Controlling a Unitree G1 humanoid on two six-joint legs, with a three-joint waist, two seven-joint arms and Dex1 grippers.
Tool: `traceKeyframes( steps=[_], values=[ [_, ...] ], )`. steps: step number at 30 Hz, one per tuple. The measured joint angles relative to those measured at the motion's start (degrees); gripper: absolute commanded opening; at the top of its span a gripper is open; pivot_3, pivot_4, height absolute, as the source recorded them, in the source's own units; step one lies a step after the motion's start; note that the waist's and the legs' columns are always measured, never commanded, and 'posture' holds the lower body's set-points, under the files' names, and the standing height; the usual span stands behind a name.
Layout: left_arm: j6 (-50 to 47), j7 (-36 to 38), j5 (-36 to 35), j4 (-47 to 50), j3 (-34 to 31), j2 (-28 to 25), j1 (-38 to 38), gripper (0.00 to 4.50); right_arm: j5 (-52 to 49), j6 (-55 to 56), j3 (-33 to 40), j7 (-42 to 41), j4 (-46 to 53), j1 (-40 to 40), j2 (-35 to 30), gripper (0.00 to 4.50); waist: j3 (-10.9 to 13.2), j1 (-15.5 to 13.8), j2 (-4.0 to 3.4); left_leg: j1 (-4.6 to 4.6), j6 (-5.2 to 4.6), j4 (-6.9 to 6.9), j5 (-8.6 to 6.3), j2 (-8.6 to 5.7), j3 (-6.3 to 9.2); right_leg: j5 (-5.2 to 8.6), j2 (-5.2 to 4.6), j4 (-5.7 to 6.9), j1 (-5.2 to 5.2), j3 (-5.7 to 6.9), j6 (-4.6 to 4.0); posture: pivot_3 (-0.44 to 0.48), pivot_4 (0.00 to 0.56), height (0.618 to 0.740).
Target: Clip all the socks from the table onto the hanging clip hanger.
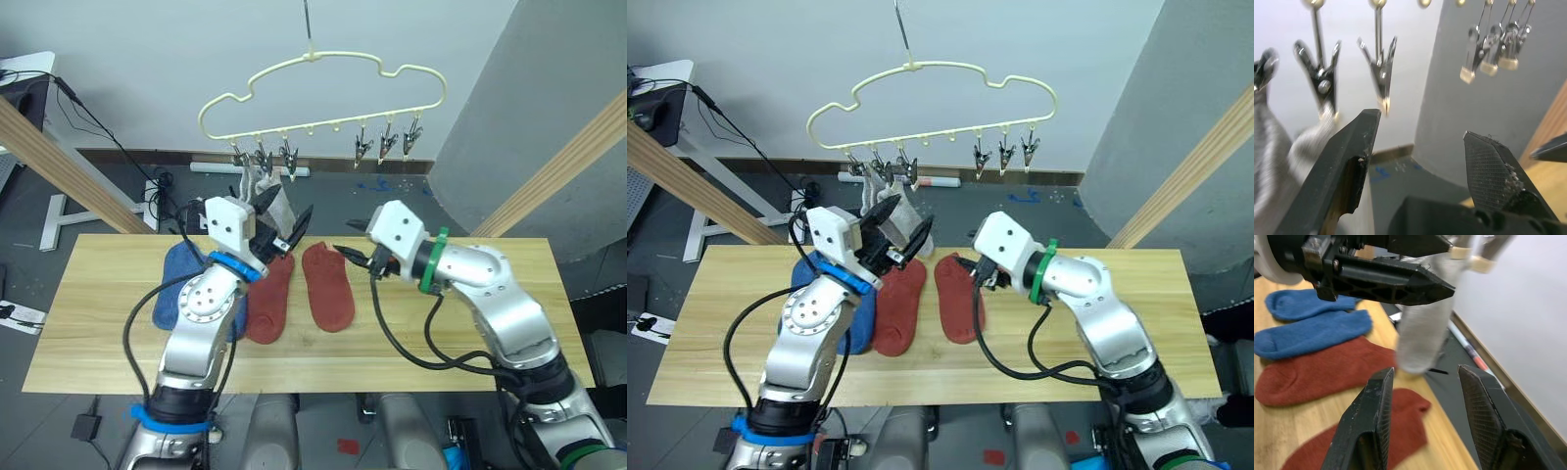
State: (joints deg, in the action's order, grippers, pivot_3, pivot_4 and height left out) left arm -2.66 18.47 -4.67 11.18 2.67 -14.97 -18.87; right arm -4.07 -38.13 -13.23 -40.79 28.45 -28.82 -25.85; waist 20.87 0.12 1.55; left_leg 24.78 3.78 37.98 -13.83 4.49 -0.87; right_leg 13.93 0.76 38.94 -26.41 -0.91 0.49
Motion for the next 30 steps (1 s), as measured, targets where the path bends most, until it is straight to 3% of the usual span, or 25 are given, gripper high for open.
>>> traceKeyframes(
  steps=[10,28,30],
  values=[
    [5.7,-5.5,3.5,-9.8,-1.2,2.8,-6.5,3.15,-3.9,-4.0,3.3,0.6,3.0,0.4,-2.8,2.14,0.0,0.4,0.03,0.01,-0.01,-0.01,0.0,0.0,-0.04,0.0,0.0,-0.01,-0.02,0.04,0.0,-0.052,0.388,0.703],
    [8.0,-9.3,3.6,-14.3,-2.8,5.5,-10.4,3.15,-10.1,-2.0,6.5,1.4,3.0,-1.3,-2.1,2.14,0.0,0.3,0.03,0.01,0.0,0.0,0.0,-0.02,-0.08,0.0,-0.02,-0.02,0.0,0.12,0.0,-0.054,0.383,0.703],
    [8.0,-9.4,3.6,-14.3,-2.9,5.9,-10.5,2.76,-10.7,-1.6,6.7,1.5,3.0,-1.3,-2.1,2.18,0.0,0.4,0.03,0.01,0.0,0.01,0.0,-0.01,-0.07,0.0,-0.02,-0.02,0.0,0.12,0.0,-0.055,0.381,0.703]
  ],
)
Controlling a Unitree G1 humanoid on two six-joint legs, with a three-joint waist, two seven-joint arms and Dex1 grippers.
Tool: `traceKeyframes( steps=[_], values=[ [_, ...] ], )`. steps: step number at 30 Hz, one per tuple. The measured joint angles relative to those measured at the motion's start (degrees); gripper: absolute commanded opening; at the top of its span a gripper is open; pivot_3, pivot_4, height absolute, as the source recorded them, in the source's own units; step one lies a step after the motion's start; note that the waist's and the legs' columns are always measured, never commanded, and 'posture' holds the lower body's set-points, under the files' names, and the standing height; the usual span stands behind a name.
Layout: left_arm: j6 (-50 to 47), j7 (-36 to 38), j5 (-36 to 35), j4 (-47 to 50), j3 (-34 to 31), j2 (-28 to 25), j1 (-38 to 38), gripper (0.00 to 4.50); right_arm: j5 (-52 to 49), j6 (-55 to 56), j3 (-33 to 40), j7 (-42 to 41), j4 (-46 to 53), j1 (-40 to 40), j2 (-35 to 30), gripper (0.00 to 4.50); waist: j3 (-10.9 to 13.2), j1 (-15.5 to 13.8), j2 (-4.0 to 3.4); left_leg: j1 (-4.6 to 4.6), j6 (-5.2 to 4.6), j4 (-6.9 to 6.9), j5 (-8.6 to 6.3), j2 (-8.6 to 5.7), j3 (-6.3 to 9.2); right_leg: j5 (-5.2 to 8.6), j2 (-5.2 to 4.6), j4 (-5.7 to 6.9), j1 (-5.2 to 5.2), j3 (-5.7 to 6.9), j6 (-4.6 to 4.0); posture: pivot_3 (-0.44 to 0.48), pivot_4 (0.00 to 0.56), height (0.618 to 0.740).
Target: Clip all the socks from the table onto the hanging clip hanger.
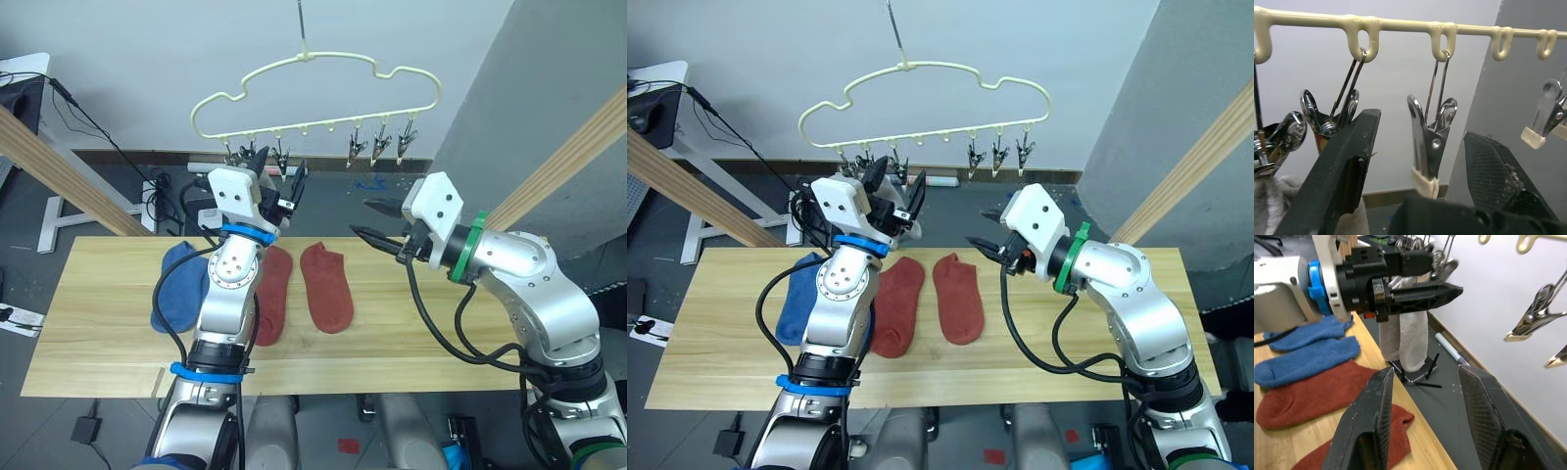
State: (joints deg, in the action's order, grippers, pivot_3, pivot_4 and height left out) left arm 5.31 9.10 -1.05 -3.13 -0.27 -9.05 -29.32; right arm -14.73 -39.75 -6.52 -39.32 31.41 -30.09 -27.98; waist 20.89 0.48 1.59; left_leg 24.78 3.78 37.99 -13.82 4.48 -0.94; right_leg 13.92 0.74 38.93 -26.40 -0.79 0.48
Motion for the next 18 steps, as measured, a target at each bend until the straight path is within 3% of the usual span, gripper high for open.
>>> traceKeyframes(
  steps=[1,18],
  values=[
    [0.0,-0.1,0.0,0.0,0.0,0.2,-0.1,2.56,-0.1,0.1,0.0,0.1,0.0,0.1,-0.1,2.18,0.0,0.0,0.0,0.0,0.0,0.0,0.0,0.0,0.0,0.0,0.0,0.0,0.0,0.0,0.0,-0.055,0.381,0.703],
    [-2.1,-3.4,1.1,0.8,0.0,2.2,-2.5,2.56,-2.6,1.3,0.4,0.6,0.0,0.0,-0.7,2.18,0.0,0.0,0.0,0.0,0.0,0.01,0.0,0.0,0.0,0.0,0.0,0.01,0.0,0.0,0.0,-0.054,0.384,0.703]
  ],
)
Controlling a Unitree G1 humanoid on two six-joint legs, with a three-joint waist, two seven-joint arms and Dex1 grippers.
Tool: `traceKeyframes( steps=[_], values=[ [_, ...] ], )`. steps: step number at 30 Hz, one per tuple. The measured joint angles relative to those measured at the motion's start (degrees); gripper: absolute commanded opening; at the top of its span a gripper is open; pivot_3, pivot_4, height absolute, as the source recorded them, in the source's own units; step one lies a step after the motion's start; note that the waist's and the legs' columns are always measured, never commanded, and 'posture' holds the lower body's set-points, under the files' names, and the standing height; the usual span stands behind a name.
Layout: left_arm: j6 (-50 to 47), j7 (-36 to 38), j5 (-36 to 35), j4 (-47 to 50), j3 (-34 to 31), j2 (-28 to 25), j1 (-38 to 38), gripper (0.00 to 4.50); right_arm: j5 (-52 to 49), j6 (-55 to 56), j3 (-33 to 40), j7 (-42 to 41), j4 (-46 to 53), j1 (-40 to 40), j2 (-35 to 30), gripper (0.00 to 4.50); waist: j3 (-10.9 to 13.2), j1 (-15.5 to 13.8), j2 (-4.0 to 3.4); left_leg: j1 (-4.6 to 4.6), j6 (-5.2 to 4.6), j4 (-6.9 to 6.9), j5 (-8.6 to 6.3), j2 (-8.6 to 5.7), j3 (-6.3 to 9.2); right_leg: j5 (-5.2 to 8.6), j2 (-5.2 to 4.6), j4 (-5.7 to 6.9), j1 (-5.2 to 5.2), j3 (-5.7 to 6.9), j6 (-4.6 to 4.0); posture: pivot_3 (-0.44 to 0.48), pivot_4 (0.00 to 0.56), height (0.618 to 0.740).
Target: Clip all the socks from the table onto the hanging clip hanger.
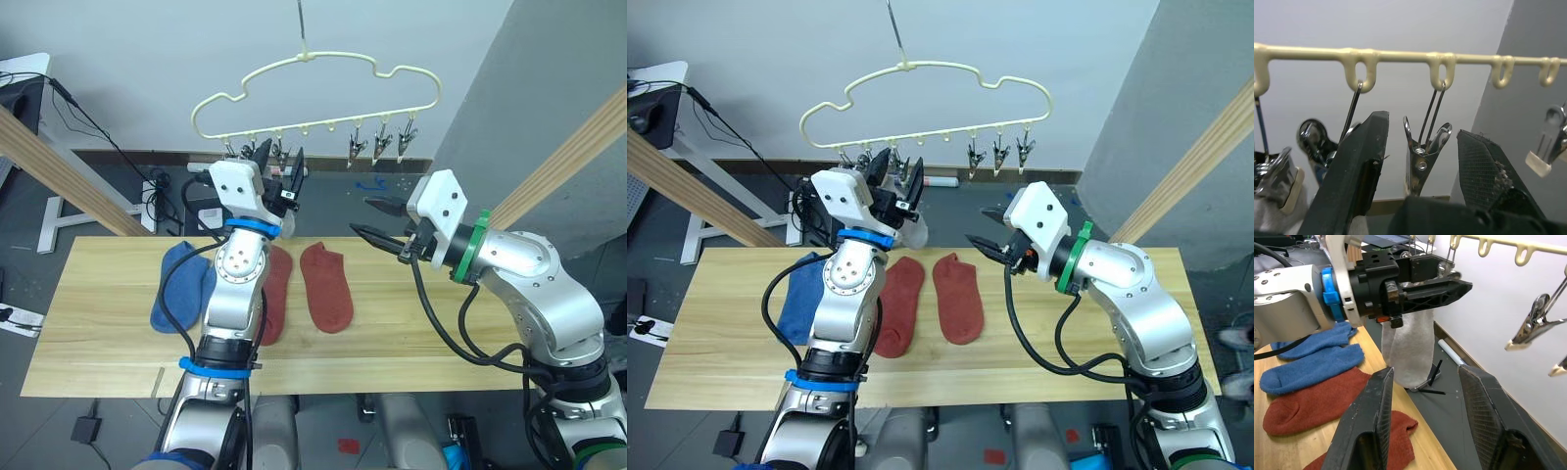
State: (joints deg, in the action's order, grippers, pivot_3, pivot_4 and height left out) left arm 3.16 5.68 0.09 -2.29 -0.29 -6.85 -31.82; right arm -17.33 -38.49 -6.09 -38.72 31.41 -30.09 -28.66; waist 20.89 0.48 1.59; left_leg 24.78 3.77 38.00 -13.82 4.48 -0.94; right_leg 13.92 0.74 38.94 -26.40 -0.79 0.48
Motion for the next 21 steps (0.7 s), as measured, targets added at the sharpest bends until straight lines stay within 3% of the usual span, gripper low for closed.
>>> traceKeyframes(
  steps=[3,9,12,15,19,21],
  values=[
    [-0.1,0.1,0.0,0.1,0.0,0.1,-0.4,2.03,-0.6,0.3,0.4,0.0,0.0,-0.3,0.0,2.18,0.0,0.0,0.0,0.0,0.0,0.0,0.0,0.0,0.0,0.0,0.0,0.0,0.0,0.0,0.0,-0.054,0.384,0.703],
    [-0.2,0.2,-0.2,0.3,0.0,0.3,-0.4,0.37,-1.6,0.3,0.4,0.2,0.0,-0.3,-0.1,2.18,0.0,0.0,0.0,0.0,0.0,0.0,0.0,0.0,0.0,0.0,0.0,0.0,0.0,0.0,0.0,-0.058,0.382,0.703],
    [-0.3,0.3,-0.3,0.6,0.0,0.3,-0.4,0.14,-1.8,0.2,0.3,0.5,0.0,-0.3,-0.1,2.18,0.0,0.0,0.0,0.0,0.0,0.0,0.0,0.0,0.01,0.0,0.0,0.01,0.0,0.0,0.0,-0.055,0.38,0.703],
    [-1.1,0.8,-0.5,1.3,-0.1,0.1,-0.4,0.14,-1.5,-0.9,-0.7,2.0,0.0,0.6,0.2,3.05,0.0,0.0,0.0,0.0,0.01,0.0,0.01,0.01,0.01,0.0,0.0,0.01,0.01,-0.01,0.0,-0.056,0.381,0.703],
    [-3.3,3.9,-2.9,2.7,-0.3,-1.5,-0.6,0.14,4.9,-2.3,-8.6,9.2,-3.2,4.4,4.6,4.46,0.0,0.1,0.01,-0.01,0.11,-0.01,0.07,0.04,0.05,0.0,0.0,0.02,0.0,-0.04,0.0,-0.047,0.386,0.703],
    [-4.7,5.8,-4.4,3.6,-0.4,-2.6,-0.9,0.14,8.8,-1.9,-13.3,13.1,-8.3,6.0,8.1,4.5,0.0,0.2,0.01,-0.01,0.15,0.0,0.09,0.05,0.02,0.0,0.0,0.04,-0.03,-0.03,0.0,-0.043,0.387,0.703]
  ],
)
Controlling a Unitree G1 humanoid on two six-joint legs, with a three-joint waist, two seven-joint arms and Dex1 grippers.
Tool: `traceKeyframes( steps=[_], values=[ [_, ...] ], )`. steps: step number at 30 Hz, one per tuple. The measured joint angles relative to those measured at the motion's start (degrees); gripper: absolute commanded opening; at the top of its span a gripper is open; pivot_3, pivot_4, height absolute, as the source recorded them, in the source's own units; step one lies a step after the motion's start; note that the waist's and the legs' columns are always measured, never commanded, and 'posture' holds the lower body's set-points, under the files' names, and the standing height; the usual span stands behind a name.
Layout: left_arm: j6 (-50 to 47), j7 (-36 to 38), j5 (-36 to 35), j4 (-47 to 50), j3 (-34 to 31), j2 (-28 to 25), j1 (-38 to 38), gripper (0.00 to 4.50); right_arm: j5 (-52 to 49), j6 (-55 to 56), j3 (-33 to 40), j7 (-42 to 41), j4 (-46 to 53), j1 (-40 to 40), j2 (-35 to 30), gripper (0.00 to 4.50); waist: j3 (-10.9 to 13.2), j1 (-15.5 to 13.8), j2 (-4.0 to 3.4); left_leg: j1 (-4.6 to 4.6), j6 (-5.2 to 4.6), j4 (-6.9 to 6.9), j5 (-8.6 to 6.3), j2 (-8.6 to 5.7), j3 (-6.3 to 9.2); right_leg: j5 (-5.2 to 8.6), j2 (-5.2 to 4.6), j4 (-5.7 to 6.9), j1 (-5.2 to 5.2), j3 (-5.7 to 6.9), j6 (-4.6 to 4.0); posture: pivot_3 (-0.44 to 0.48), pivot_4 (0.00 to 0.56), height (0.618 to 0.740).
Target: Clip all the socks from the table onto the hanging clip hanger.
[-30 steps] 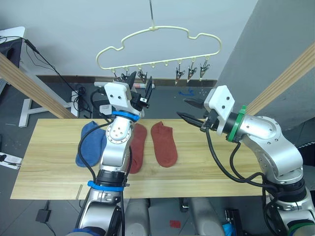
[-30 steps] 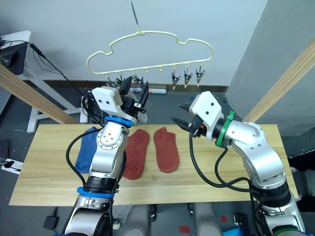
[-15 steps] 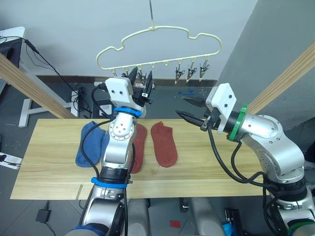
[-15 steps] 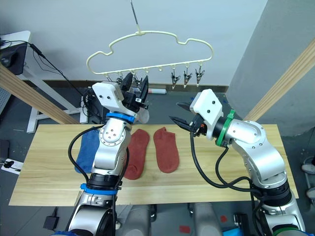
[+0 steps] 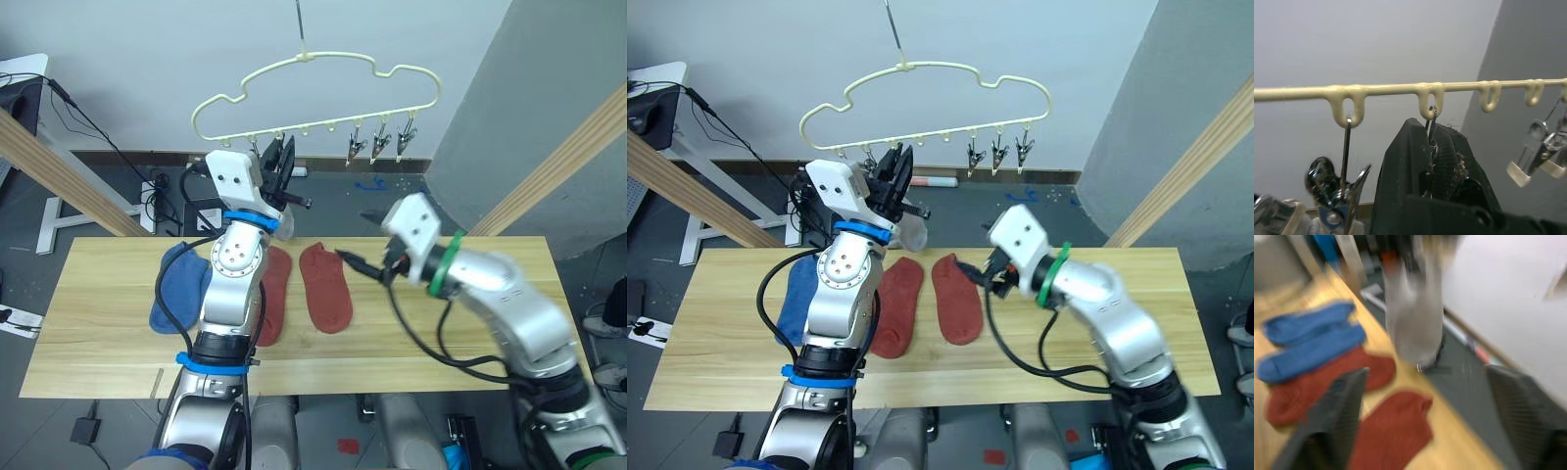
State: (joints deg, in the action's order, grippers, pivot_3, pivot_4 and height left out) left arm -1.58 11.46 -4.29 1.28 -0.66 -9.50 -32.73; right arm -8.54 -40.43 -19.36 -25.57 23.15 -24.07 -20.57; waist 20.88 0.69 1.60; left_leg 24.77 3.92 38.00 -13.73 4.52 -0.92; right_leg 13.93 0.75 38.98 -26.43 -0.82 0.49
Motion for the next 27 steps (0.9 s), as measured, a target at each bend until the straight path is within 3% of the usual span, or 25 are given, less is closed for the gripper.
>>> traceKeyframes(
  steps=[4,11,15,18,27],
  values=[
    [-2.4,2.5,-1.6,1.1,-0.6,-2.2,-0.5,0.14,5.4,2.5,-5.1,5.8,-9.9,0.9,6.9,4.5,0.0,0.4,0.0,0.0,0.03,0.04,0.02,-0.02,-0.06,0.0,-0.01,-0.01,0.0,0.02,0.0,-0.035,0.389,0.703],
    [-4.4,4.9,-2.5,1.9,-1.4,-4.4,-0.7,0.14,9.6,9.4,-3.6,15.8,-30.4,-2.1,20.8,4.5,0.0,0.7,0.01,0.01,-0.01,0.02,-0.01,0.0,-0.03,0.0,0.01,-0.01,-0.01,0.03,0.0,-0.006,0.383,0.703],
    [-4.4,5.7,-2.6,2.2,-1.4,-4.9,-0.6,0.14,9.8,13.7,-1.1,18.2,-37.1,-4.5,23.5,4.5,0.0,0.6,0.01,0.01,-0.1,0.02,-0.06,-0.02,-0.02,0.0,0.0,-0.02,0.0,0.03,0.0,-0.005,0.383,0.703],
    [-4.4,6.4,-2.6,2.2,-1.4,-4.9,-0.4,0.14,9.8,16.4,0.5,18.8,-42.2,-6.0,24.6,3.93,0.0,0.6,0.01,0.01,-0.12,0.01,-0.07,0.0,-0.01,0.0,0.01,-0.01,0.0,0.02,0.0,-0.003,0.383,0.703],
    [-5.8,8.2,-4.6,2.4,-2.2,-5.8,0.5,0.14,12.0,21.8,1.6,17.8,-46.9,-6.3,25.4,0.8,0.0,0.7,0.01,0.0,-0.13,0.01,-0.07,0.0,0.04,0.0,0.01,0.03,0.01,0.0,-0.01,-0.002,0.382,0.703]
  ],
)
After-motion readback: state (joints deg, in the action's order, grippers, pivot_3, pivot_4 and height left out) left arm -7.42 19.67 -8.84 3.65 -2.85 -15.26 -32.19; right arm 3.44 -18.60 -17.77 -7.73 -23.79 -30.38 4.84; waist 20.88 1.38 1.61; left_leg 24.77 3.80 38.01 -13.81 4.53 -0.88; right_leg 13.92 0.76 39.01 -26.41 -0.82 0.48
